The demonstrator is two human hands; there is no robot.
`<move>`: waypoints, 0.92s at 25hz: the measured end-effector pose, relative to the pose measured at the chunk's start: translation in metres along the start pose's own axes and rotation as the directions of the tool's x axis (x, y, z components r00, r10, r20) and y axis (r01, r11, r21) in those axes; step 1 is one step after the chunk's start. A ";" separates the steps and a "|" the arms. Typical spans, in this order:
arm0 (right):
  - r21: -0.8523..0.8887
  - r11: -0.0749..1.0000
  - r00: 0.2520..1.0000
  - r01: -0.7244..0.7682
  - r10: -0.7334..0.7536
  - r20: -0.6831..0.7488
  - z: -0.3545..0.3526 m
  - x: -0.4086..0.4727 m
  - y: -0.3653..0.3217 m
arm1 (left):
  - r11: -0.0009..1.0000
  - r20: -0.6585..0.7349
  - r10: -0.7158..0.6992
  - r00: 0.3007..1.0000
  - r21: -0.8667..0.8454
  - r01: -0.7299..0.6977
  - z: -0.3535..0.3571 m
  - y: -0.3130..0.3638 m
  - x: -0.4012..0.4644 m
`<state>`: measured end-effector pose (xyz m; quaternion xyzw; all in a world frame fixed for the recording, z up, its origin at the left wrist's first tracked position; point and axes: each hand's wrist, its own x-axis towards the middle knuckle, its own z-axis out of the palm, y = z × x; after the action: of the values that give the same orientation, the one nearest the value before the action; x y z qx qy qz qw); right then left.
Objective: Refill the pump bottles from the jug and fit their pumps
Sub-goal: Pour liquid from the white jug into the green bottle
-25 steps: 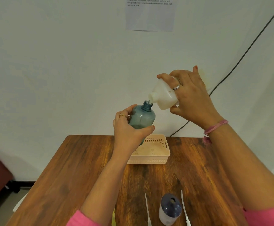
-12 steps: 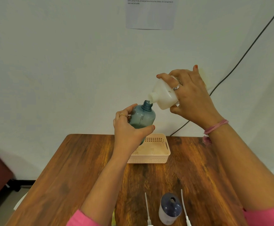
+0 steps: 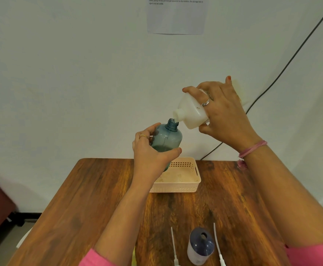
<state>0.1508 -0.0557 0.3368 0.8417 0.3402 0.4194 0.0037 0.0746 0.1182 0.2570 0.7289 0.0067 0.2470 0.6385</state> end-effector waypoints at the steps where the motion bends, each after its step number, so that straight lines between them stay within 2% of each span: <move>1: -0.001 1.000 1.000 0.001 -0.001 0.000 0.000 0.000 0.000 | 1.000 0.000 -0.001 1.000 0.000 0.001 0.000 0.000 0.000; 23: -0.020 0.999 0.999 0.036 -0.036 0.008 -0.001 0.001 -0.002 | 0.999 0.007 -0.037 0.999 0.018 0.037 -0.001 -0.001 -0.002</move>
<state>0.1496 -0.0539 0.3371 0.8369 0.3510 0.4195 0.0211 0.0729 0.1183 0.2557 0.7351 0.0198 0.2323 0.6366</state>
